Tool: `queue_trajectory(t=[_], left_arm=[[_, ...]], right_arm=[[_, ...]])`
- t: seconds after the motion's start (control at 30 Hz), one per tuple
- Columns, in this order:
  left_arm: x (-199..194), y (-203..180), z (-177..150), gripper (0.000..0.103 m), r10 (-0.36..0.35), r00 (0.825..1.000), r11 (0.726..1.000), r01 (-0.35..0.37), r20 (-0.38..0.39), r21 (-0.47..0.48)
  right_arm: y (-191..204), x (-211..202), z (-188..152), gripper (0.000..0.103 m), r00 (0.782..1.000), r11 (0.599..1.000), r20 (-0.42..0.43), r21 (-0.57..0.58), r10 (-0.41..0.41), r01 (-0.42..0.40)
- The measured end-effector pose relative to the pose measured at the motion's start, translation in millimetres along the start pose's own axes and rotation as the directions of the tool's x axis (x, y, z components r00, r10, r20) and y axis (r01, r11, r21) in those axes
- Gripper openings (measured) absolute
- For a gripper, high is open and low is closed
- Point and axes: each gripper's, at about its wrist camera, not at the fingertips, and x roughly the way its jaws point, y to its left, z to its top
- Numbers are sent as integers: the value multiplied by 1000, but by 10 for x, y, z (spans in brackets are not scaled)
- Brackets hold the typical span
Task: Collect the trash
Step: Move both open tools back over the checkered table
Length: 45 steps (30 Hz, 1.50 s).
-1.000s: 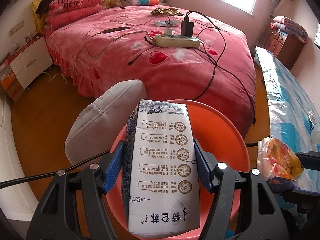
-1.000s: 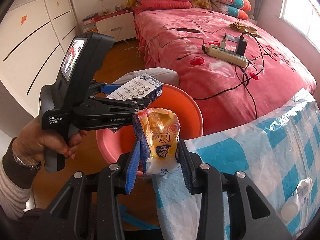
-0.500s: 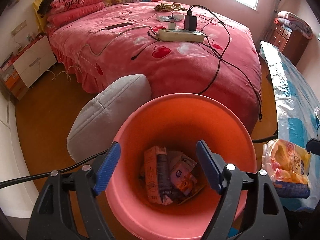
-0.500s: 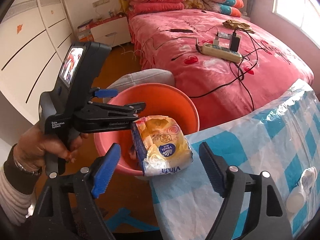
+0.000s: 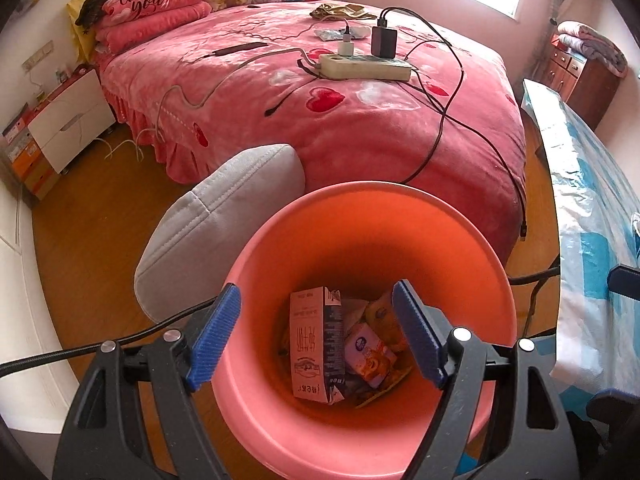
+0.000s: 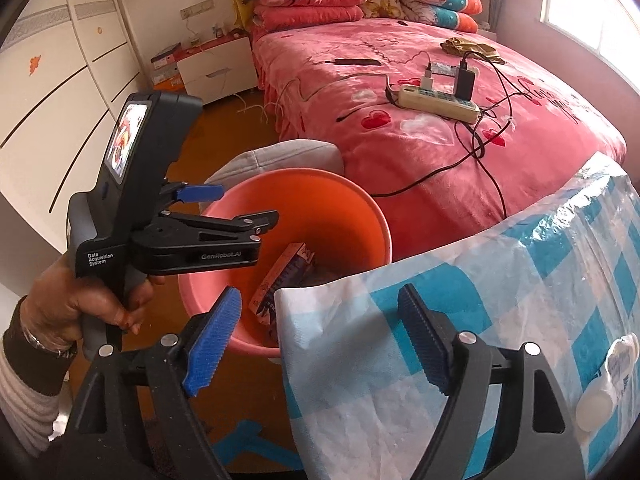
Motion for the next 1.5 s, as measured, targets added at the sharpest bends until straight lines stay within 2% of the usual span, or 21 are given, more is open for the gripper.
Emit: queue_trajectory(t=[0.17, 0.27, 0.9, 1.5], left_arm=[[-10, -9, 8, 80, -5, 1000, 1000, 5, 2, 0], [-31, -37, 9, 86, -8, 1000, 1000, 8, 8, -3], [-430, -424, 124, 89, 0, 996, 996, -8, 86, 89], [-832, -872, 158, 90, -37, 988, 983, 9, 148, 181]], right_arm=[[-57, -3, -23, 81, 1000, 1000, -1, 23, -8, 8], [-67, -20, -51, 89, 1000, 999, -1, 36, -25, 25], [-222, -438, -261, 91, 997, 988, 43, 141, -69, 62], [-428, -914, -595, 92, 990, 969, 84, 231, -114, 92]])
